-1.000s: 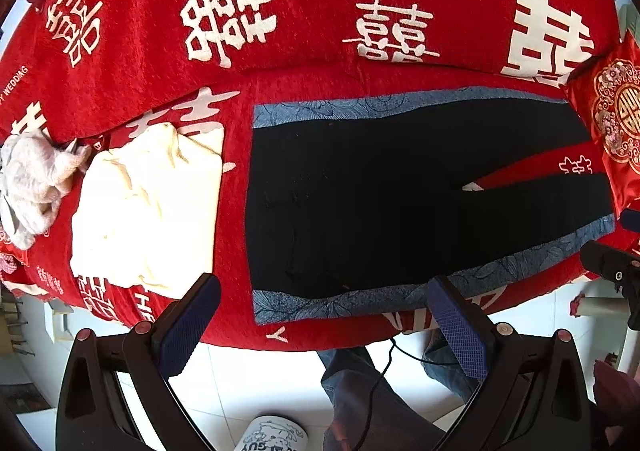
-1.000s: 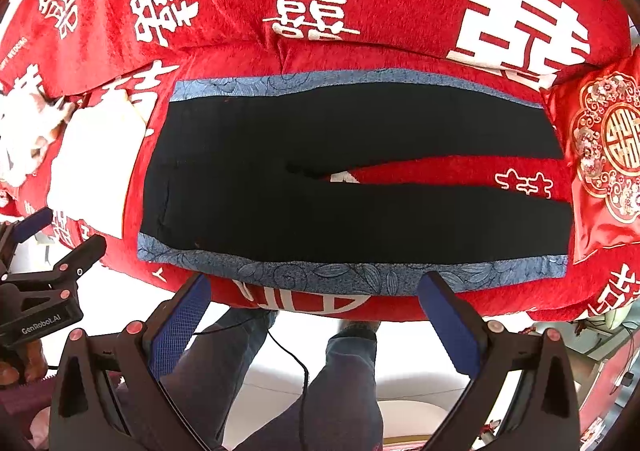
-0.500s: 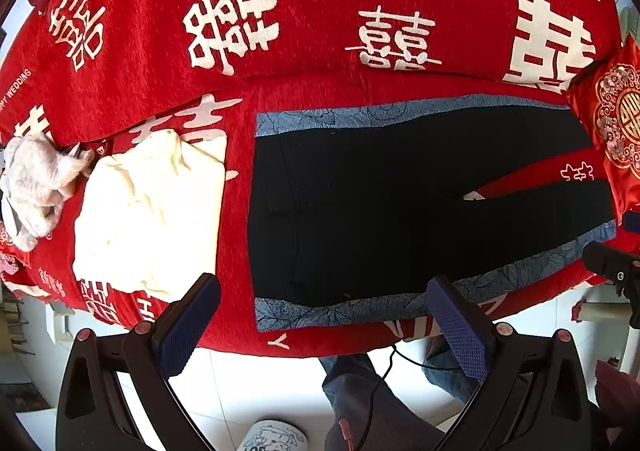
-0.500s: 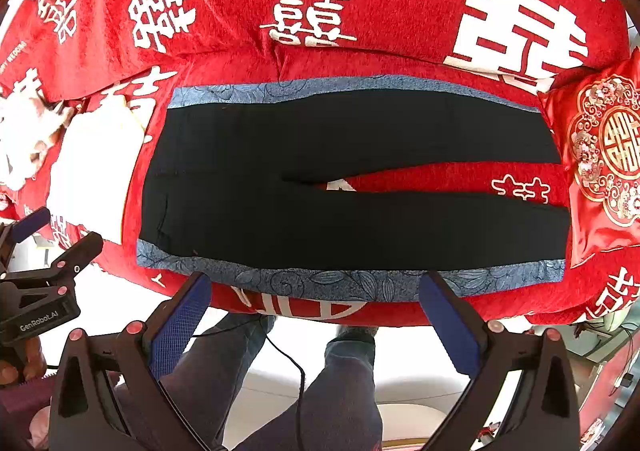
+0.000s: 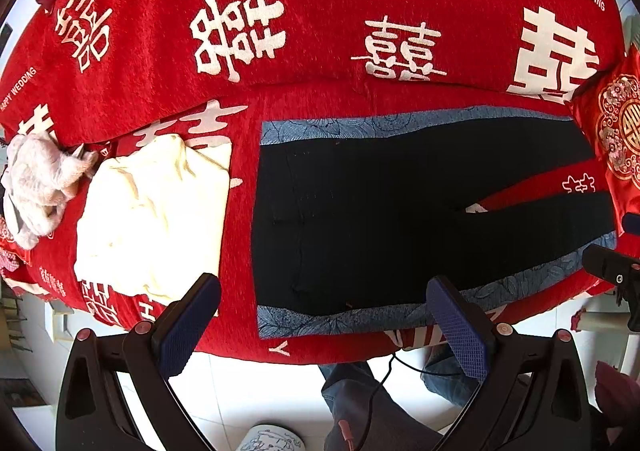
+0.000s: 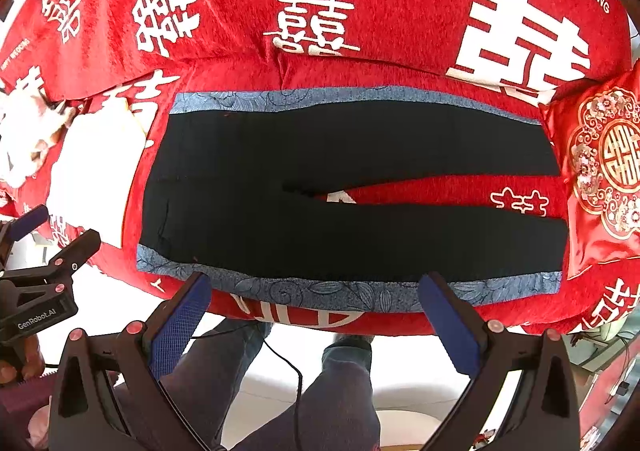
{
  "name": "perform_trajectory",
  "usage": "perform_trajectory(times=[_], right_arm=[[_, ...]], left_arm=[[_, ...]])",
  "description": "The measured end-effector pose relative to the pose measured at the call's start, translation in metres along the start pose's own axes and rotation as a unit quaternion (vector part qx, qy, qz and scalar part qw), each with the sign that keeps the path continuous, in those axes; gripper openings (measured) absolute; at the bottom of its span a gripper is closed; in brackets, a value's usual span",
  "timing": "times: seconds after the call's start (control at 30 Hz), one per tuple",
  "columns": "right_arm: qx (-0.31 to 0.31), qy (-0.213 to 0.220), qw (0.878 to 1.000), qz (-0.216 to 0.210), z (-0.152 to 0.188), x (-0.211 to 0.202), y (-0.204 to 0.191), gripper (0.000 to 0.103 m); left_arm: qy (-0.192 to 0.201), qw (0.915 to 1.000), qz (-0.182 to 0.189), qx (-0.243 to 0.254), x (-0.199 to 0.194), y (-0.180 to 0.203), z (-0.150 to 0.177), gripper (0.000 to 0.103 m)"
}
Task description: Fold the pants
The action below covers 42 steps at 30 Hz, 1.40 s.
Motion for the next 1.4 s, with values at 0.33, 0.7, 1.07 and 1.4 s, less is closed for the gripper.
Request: perform_trajectory(times=[0.33, 0.7, 1.07, 1.4], right_arm=[[-0.005, -0.002, 1.000, -0.008, -0.004, 0.003, 0.000, 0.103], [-0.020, -0.007, 0.999, -0.036, -0.007, 0.012, 0.013, 0.103], [-0.057, -0.014, 0.997, -0.055, 0.005, 0.016, 0.053, 0.103], [0.028, -0.069, 0.984, -0.163, 0.048, 0.052, 0.062, 0.103]], left_arm=[[0.001, 0.9999, -0.010, -0.008, -0.001, -0.003, -0.003, 0.103], [-0.008, 0.9988, -0.038, -0.031, -0.004, 0.010, 0.006, 0.103], [-0.038, 0.9913, -0.032, -0.121, -0.009, 0.041, 0.042, 0.103], [-0.095, 0.9723, -0.026, -0.212, 0.006, 0.008, 0.100, 0.103]])
Point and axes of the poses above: each gripper's, at about its wrist camera, not at the fingertips, and x roughly the way its jaws point, y to its right, z to its underside, the point moved 9 cm from there along x, roughly the way its jaws point, and after that the axes turned 4 degrees about x, right-handed, at the moved point
